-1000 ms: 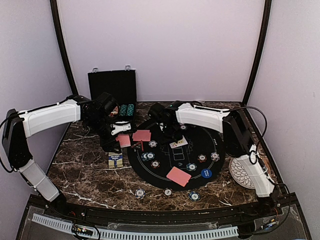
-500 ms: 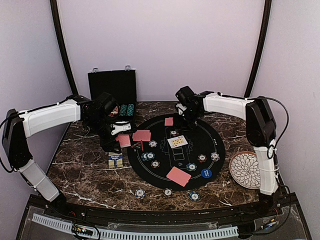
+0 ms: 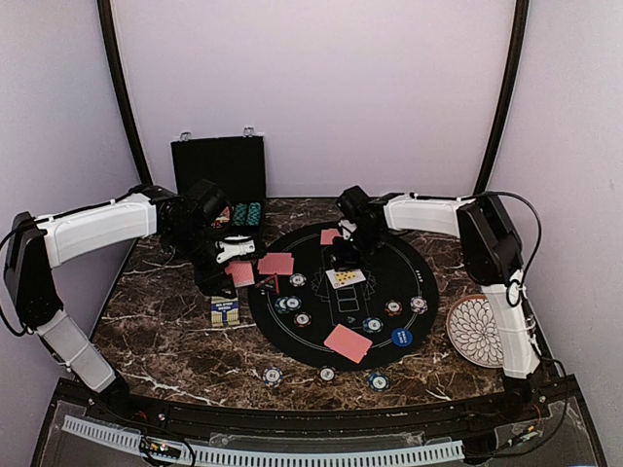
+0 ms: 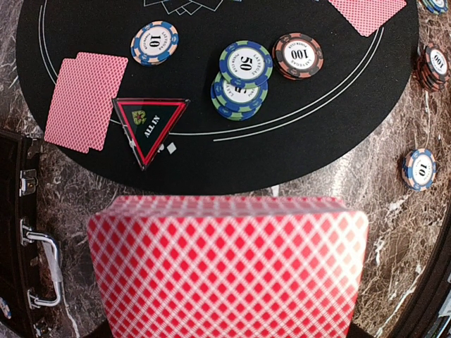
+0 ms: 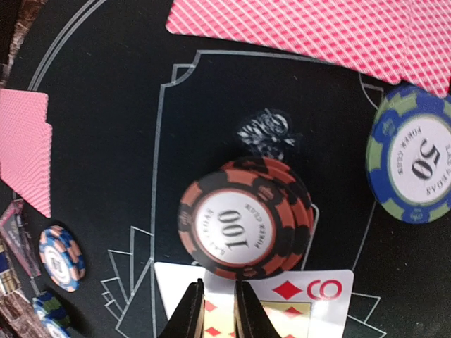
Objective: Distribute texas hold em gaming equipment
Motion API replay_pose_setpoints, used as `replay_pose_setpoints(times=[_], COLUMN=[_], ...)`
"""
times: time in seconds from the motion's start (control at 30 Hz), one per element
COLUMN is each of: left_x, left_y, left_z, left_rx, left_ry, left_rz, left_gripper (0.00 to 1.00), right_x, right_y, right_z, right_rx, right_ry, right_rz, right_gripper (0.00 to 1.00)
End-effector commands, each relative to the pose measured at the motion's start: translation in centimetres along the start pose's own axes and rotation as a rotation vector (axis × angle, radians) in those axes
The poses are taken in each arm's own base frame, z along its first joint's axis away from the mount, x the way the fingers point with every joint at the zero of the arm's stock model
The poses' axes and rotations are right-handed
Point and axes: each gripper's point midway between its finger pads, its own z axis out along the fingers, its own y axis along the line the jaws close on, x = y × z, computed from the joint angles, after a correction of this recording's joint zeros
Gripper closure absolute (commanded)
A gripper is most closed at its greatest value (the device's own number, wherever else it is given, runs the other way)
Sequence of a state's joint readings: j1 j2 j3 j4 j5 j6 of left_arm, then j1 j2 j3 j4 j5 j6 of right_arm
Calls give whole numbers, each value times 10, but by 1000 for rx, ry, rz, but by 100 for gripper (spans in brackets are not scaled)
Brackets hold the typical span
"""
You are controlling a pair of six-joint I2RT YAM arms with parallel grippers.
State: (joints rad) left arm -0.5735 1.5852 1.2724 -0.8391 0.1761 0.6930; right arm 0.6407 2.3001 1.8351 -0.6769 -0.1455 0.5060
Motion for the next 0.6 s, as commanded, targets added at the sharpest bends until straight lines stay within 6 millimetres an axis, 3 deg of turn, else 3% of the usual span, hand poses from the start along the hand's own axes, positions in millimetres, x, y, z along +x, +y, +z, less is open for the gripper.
replay_pose_setpoints(times=[0.0,0.37,0.5,0.57], left_x=[-3,-2,-2,-2], left_y=[-3,-2,-2,-2], left_z=[-13,-13,-13,-14], left_rx=[-12,-17,-16,-17], left_ry=[-31,-23,-21,-21], left_rz=[14,19,20,20], left_gripper=[100,100,100,100], right_x=[-14,-31,-31,-36], right_y=[-5,-12,-4,5], right_z=[7,17,5,-16], right_rx=[-15,-25,-61,-92], right_ry=[-18,-20,-30,-70], right_rz=[9,37,30,20], right_gripper=[84,88,88,82])
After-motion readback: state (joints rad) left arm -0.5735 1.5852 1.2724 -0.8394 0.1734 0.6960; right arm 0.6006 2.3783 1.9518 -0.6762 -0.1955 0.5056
